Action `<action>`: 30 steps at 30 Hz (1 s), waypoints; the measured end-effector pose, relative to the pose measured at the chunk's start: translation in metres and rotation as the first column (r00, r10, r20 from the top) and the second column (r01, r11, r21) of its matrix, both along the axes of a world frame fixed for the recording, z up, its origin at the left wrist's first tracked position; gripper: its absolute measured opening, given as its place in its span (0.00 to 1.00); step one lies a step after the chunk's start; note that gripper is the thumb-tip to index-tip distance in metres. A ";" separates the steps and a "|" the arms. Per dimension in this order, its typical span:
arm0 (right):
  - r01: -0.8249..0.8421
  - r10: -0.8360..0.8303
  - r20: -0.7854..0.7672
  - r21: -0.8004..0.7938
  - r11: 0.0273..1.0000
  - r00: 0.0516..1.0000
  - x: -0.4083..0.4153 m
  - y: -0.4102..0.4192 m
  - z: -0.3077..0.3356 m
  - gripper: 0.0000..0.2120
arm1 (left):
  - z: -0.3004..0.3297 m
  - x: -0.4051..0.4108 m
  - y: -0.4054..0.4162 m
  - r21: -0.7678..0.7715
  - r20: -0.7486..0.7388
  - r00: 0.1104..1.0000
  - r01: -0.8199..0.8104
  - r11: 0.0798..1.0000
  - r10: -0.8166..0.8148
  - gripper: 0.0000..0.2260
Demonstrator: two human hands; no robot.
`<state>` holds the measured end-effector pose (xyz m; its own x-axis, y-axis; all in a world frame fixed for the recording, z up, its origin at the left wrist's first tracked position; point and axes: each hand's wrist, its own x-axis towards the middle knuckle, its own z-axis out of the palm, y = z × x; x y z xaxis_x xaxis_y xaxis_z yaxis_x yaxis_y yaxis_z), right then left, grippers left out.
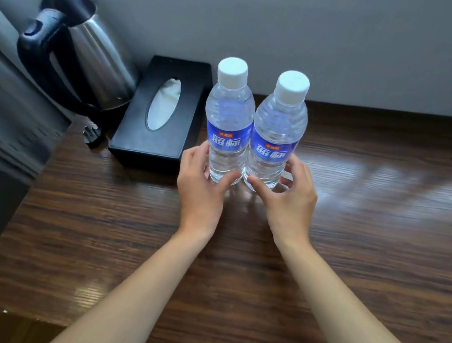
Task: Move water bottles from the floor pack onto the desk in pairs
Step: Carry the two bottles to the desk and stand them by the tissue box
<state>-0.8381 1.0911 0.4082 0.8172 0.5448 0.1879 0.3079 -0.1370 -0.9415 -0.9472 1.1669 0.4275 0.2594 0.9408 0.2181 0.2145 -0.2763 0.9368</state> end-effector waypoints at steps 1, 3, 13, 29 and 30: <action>-0.002 0.002 -0.001 0.000 1.000 1.000 0.003 0.005 0.000 0.32 | 0.000 0.003 0.004 0.014 -0.015 1.000 -0.005 1.000 0.005 0.28; -0.006 0.006 0.001 -0.002 1.000 1.000 0.008 0.015 0.000 0.32 | -0.001 0.009 0.012 0.044 -0.071 0.997 -0.021 0.999 0.025 0.25; -0.010 0.010 0.040 -0.003 1.000 0.999 0.023 0.050 0.003 0.30 | 0.003 0.037 0.027 0.069 -0.188 0.976 -0.099 0.993 0.110 0.27; 0.031 -0.031 -0.022 0.000 1.000 0.999 0.045 0.095 0.005 0.29 | 0.004 0.062 0.069 0.038 -0.180 0.976 -0.119 0.992 0.124 0.25; 0.035 -0.035 -0.026 0.006 0.999 0.999 0.045 0.098 0.006 0.29 | 0.004 0.064 0.072 0.032 -0.179 0.976 -0.120 0.992 0.124 0.25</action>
